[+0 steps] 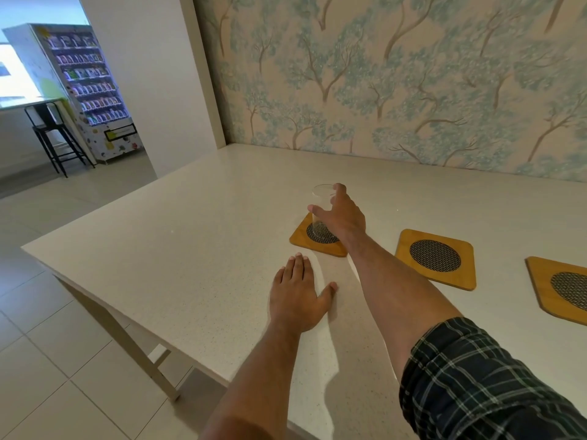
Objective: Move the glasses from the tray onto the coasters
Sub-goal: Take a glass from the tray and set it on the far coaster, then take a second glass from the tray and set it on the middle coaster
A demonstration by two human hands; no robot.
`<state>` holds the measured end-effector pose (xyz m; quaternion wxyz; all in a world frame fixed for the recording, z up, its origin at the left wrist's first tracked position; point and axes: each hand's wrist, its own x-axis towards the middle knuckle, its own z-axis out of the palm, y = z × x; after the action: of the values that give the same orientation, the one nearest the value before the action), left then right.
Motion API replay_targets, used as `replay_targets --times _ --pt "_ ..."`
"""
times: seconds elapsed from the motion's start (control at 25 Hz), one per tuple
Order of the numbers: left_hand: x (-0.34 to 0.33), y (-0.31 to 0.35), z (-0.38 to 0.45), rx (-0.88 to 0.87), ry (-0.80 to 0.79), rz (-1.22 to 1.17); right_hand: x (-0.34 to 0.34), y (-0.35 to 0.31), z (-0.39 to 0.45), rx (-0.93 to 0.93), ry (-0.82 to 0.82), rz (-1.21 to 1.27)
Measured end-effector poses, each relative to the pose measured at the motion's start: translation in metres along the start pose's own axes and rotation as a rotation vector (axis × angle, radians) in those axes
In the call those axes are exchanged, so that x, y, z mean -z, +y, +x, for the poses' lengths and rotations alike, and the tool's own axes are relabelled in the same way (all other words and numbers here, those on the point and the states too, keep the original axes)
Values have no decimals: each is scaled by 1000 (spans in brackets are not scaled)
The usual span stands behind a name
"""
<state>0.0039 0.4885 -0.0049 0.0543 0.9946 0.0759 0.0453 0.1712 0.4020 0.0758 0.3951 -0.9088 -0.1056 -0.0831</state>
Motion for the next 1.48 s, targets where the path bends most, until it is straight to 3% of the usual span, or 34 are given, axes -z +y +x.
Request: replay_targets --times 0.44,0.6,0.8,1.0,1.48 --pt "0 0 0 -23 23 -8 35 22 -16 -19 -42 -89" --pt "2 2 0 -26 37 -52 67 48 -28 -2 23 -158" --pt "15 20 -3 -225 181 -29 116 81 -47 31 90 -241" --pt "17 88 -5 -375 241 -221 167 116 -75 3 185 -329" --pt "-5 269 -40 -841 41 -349 297 209 -163 -216 415 -558"
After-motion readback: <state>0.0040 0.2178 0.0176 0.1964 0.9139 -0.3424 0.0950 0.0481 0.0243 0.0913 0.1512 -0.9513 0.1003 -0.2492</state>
